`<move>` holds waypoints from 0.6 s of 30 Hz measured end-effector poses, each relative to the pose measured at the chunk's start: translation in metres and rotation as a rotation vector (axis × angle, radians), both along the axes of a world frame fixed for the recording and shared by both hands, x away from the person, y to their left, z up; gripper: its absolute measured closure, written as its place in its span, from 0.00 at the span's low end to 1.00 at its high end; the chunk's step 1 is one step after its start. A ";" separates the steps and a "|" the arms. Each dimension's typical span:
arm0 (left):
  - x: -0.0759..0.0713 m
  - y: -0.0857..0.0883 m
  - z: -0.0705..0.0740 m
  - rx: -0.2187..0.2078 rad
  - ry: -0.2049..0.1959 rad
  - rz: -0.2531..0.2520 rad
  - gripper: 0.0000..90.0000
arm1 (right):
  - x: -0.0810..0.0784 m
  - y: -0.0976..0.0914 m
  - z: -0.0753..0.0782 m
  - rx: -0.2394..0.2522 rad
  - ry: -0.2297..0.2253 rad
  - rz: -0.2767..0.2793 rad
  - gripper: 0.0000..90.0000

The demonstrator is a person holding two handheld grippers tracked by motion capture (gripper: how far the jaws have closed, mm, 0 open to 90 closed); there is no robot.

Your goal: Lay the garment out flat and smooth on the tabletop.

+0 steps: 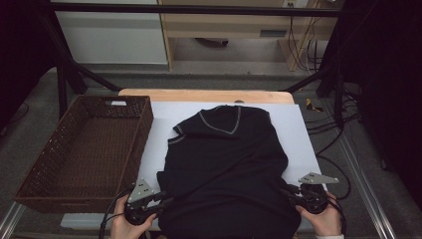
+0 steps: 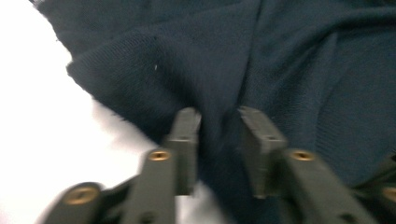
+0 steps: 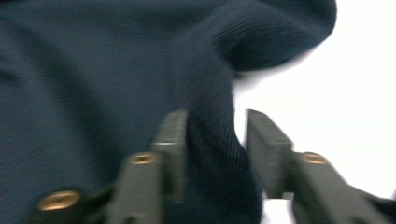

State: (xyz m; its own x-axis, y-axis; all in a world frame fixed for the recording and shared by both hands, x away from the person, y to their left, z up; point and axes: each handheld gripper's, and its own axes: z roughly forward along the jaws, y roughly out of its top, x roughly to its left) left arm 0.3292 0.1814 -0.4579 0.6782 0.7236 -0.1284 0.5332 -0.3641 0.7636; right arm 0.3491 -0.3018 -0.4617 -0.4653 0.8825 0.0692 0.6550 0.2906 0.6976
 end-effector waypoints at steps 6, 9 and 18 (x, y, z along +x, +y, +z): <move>-0.003 -0.028 0.007 -0.035 -0.055 -0.069 0.46 | -0.006 0.008 0.015 0.065 -0.103 0.034 0.40; -0.004 -0.040 0.003 -0.027 -0.042 -0.106 0.46 | -0.010 0.019 0.019 0.097 -0.099 0.091 0.38; 0.004 -0.068 -0.024 0.035 -0.005 -0.151 0.70 | -0.002 0.044 -0.016 0.033 0.001 0.164 0.56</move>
State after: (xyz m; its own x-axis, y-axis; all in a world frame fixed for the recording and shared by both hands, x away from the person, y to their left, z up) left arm 0.3331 0.1135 -0.4823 0.7802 0.6173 -0.1010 0.4662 -0.4663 0.7518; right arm 0.3474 -0.2576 -0.4779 -0.6028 0.7919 0.0978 0.6015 0.3704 0.7078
